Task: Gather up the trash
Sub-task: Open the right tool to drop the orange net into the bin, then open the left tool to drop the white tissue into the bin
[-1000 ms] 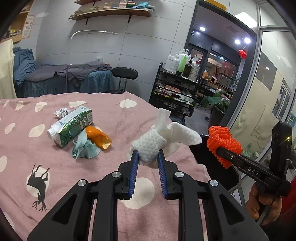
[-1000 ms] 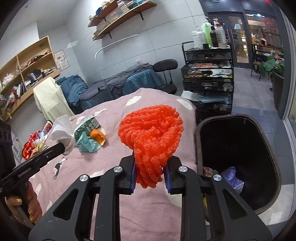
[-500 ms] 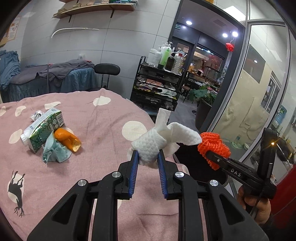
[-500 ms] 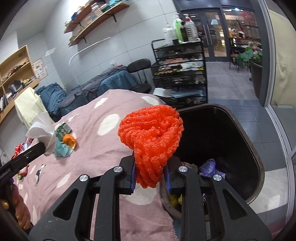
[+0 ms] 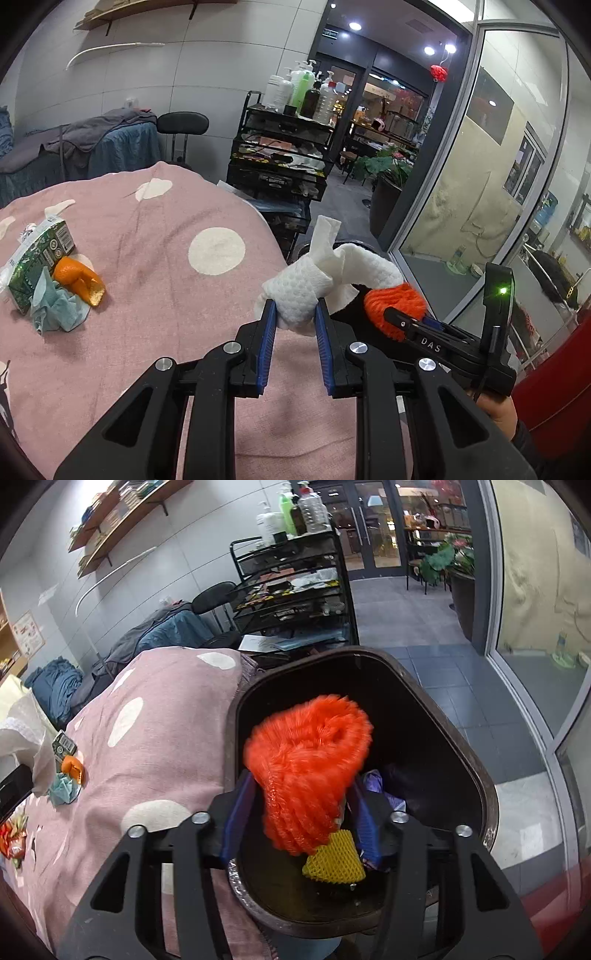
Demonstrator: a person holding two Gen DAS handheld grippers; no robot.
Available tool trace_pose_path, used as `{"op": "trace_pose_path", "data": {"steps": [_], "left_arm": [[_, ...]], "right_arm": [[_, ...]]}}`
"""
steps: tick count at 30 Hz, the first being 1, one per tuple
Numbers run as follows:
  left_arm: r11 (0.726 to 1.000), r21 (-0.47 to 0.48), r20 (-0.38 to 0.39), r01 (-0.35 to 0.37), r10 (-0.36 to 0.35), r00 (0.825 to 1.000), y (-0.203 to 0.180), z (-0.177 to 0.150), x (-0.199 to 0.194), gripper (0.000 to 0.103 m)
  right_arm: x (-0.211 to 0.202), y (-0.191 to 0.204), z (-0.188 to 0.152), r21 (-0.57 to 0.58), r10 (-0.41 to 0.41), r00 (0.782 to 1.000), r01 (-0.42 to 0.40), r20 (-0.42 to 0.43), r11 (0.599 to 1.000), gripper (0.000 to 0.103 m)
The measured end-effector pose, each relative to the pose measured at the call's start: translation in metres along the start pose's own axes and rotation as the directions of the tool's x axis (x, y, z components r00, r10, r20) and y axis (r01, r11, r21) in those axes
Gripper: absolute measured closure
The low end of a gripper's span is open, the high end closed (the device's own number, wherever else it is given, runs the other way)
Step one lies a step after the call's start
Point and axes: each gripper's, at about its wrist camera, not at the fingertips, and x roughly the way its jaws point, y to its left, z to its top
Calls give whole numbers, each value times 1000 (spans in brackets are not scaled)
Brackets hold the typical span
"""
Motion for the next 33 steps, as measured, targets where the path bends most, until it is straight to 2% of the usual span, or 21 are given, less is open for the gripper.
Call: {"op": "trace_pose_path", "data": {"steps": [2,8,13,18,21,33], "left_arm": [[1000,15,-11,7,-7,1000,-5,1,6,81],[998,52,-47,39,-36,998,-22,5,25,81],[994,82,-89,67,-60,994,-38,10,45,81],[990,108,-137,88,-73,988,-54,16,69,81],[987,137,-157,82,-60,986,-64,18,82,81],[976,192,-242,103,-55,969,-91,15,117,79]], "right_arm": [[3,-8,-2,23,-8,1000,8,-11,1000,44],[-4,-21,-7,60,-21,1000,20,15,998,44],[-17,-29,-8,87,-51,996,45,71,995,44],[-35,-41,-8,141,-103,984,83,146,987,44],[-41,-48,-7,168,-126,977,97,173,981,44],[-49,-69,-2,228,-155,972,113,174,967,44]]}}
